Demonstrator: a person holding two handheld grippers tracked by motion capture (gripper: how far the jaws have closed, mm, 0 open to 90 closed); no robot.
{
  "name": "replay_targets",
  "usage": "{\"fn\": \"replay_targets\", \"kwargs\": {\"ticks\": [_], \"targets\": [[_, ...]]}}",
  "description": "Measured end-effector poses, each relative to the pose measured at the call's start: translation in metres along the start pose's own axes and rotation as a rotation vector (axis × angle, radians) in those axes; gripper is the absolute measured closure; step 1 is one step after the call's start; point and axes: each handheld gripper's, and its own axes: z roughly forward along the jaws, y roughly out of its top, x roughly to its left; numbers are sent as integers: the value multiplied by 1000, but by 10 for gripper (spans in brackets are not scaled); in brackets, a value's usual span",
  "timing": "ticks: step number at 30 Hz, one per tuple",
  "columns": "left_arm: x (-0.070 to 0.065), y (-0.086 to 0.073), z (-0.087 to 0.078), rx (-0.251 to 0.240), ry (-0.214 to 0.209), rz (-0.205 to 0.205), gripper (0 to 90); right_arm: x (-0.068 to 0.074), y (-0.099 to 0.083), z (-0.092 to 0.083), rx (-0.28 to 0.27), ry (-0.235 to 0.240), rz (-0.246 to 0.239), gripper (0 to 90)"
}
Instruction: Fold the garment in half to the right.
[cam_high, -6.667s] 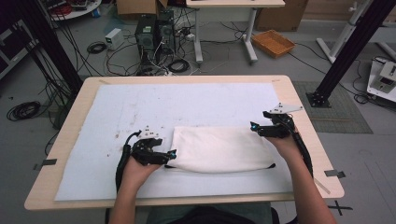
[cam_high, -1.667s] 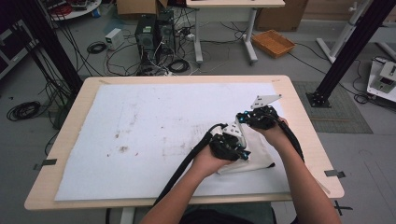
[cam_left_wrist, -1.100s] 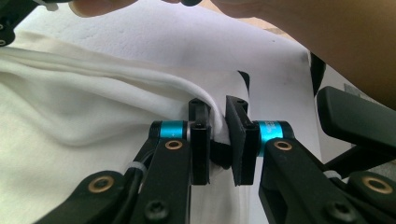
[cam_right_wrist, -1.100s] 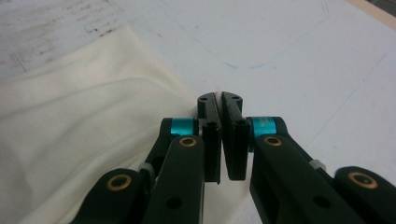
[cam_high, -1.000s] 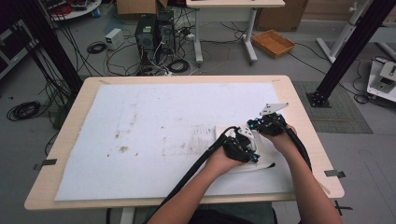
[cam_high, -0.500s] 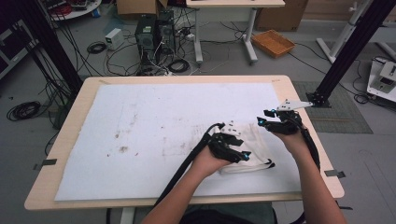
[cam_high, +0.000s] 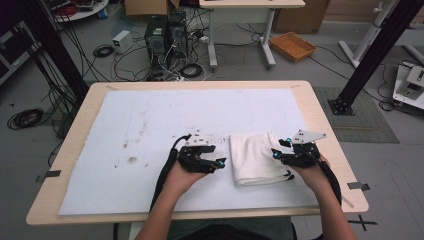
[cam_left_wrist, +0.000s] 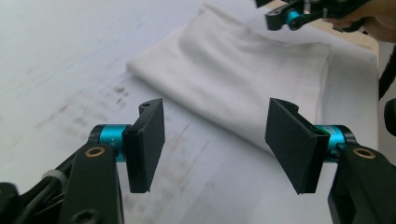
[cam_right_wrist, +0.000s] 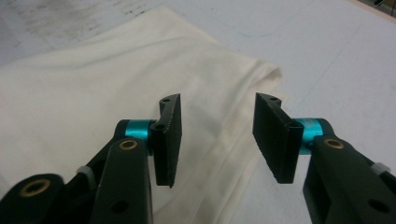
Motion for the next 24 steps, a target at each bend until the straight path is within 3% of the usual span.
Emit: {"fn": "replay_targets", "kwargs": {"ticks": [3, 7, 11, 17, 18, 22, 24], "targets": [[9, -12, -10, -18, 31, -30, 379, 3, -6, -7, -4, -14, 14, 544], [12, -15, -17, -20, 69, -23, 379, 8, -9, -11, -20, -14, 28, 547], [19, -20, -21, -14, 101, -29, 379, 19, -9, -10, 12, -6, -5, 603], [26, -19, -35, -30, 152, -26, 378, 23, -14, -7, 43, 23, 16, 629], [29, -20, -42, -35, 187, -34, 378, 21, -15, -6, 46, 30, 16, 661], [33, -21, -52, -57, 204, -48, 374, 18, -21, -7, 71, 75, 42, 747], [35, -22, -57, -68, 219, -54, 374, 18, -28, -3, 69, 109, 81, 854]]}}
